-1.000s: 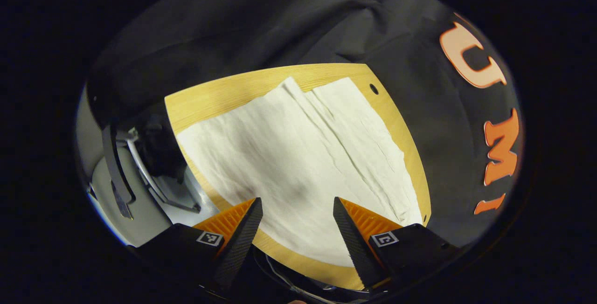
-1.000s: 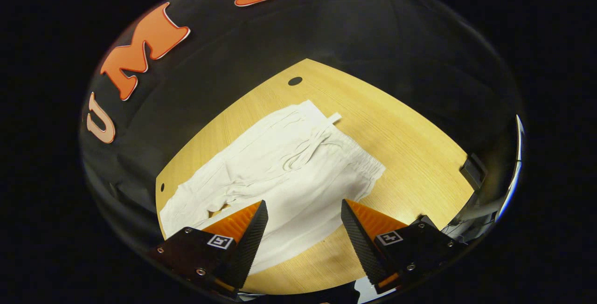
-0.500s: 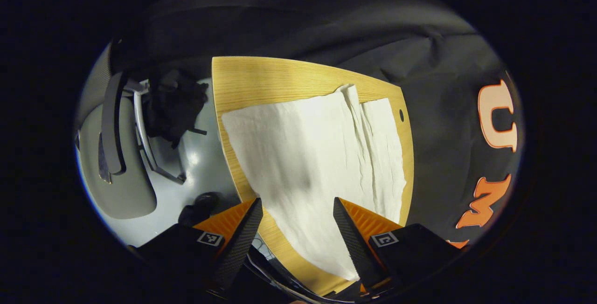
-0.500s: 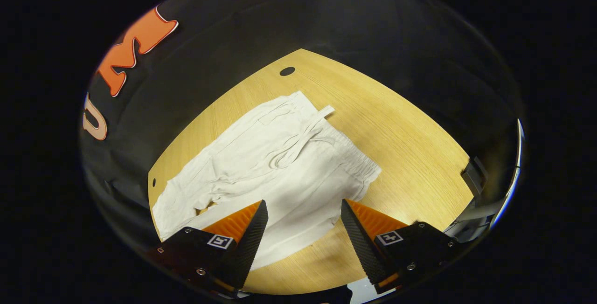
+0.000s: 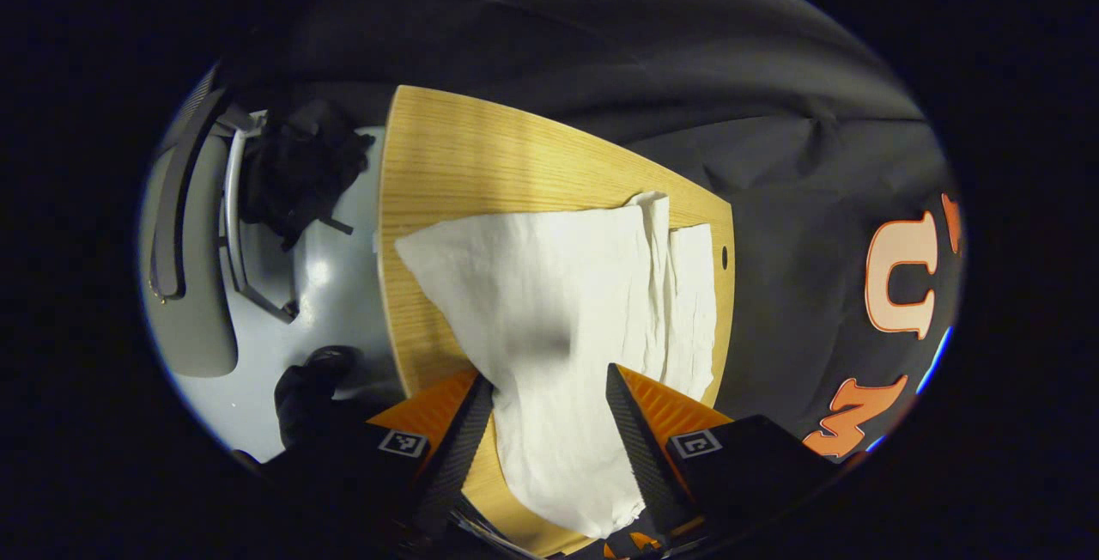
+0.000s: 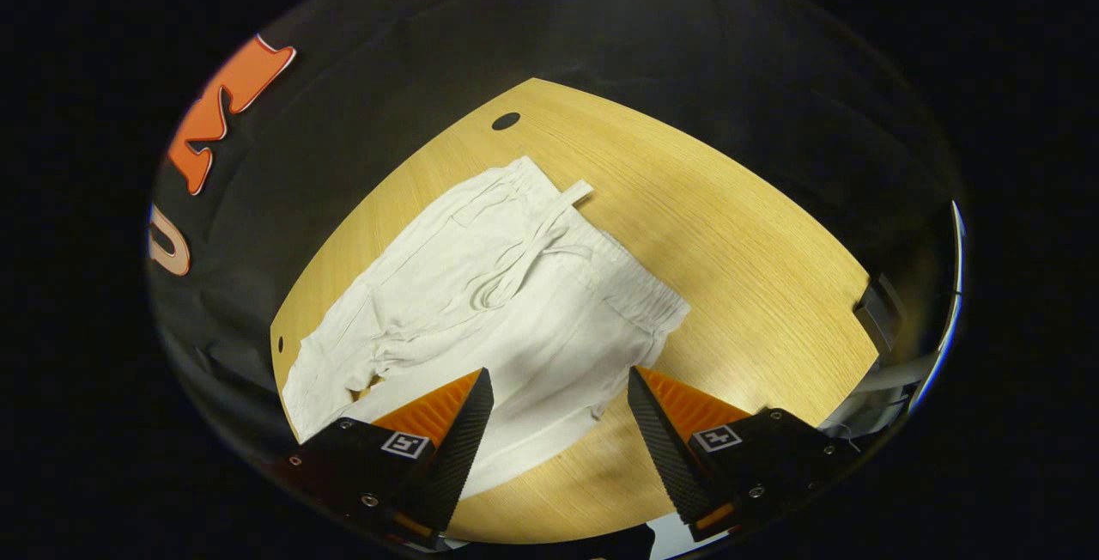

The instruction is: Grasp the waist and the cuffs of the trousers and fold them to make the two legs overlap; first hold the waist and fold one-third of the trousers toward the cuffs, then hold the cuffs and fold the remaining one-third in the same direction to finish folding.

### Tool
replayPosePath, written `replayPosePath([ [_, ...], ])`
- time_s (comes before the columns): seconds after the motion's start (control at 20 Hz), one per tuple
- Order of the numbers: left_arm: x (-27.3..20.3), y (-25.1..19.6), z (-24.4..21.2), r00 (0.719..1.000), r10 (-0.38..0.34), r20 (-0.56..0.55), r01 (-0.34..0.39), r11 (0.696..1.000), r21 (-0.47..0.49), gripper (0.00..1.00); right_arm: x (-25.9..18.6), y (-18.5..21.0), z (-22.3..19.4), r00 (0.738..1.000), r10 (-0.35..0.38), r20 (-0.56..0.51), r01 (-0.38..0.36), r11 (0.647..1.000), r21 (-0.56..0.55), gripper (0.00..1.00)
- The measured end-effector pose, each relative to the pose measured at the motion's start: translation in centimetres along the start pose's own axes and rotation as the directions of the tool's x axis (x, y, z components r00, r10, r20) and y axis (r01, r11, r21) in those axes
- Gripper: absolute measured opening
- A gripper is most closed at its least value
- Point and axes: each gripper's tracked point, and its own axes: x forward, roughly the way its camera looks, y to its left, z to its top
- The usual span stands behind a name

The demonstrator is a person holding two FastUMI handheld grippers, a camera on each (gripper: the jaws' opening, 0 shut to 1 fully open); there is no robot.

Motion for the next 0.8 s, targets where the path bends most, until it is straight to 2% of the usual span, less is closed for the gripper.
replayPosePath([
  [0.15,1.8,-0.6,0.1,1.000,-0.002,0.014,0.002,0.999,0.050,0.67,0.4,-1.1,0.2,1.000,-0.010,0.002,0.010,1.000,0.014,0.95],
  [0.25,2.7,-0.6,0.3,1.000,0.021,0.022,-0.023,0.994,0.104,0.43,0.6,-1.7,0.3,1.000,-0.013,0.001,0.013,1.000,0.028,0.95],
  [0.3,2.7,-0.5,0.4,0.999,0.032,0.024,-0.035,0.990,0.140,0.23,0.6,-2.0,0.3,1.000,-0.011,0.001,0.011,0.999,0.036,0.95],
  [0.35,2.6,-0.6,0.4,0.999,0.039,0.031,-0.044,0.985,0.164,0.17,0.8,-2.3,0.4,1.000,-0.012,0.000,0.012,0.999,0.045,0.95],
  [0.4,2.3,-0.6,0.4,0.998,0.056,0.036,-0.062,0.979,0.192,0.12,0.9,-2.7,0.4,1.000,-0.014,0.001,0.014,0.999,0.053,0.95],
  [0.45,2.2,-0.6,0.3,0.996,0.075,0.043,-0.083,0.970,0.227,0.12,1.1,-3.1,0.5,1.000,-0.019,0.004,0.019,0.998,0.063,0.95],
  [0.5,2.1,-0.6,0.4,0.994,0.094,0.051,-0.104,0.960,0.259,0.08,1.3,-3.5,0.6,1.000,-0.021,0.006,0.020,0.997,0.078,0.95],
  [0.7,0.6,-3.6,0.9,0.997,0.011,0.079,-0.033,0.959,0.280,0.06,2.5,-3.8,0.2,0.999,0.005,-0.033,0.001,0.983,0.184,0.94],
  [0.8,-0.9,-4.9,1.2,0.997,-0.009,0.080,-0.015,0.954,0.300,0.06,3.5,-3.9,0.1,0.999,0.016,-0.046,-0.005,0.973,0.230,0.88],
])
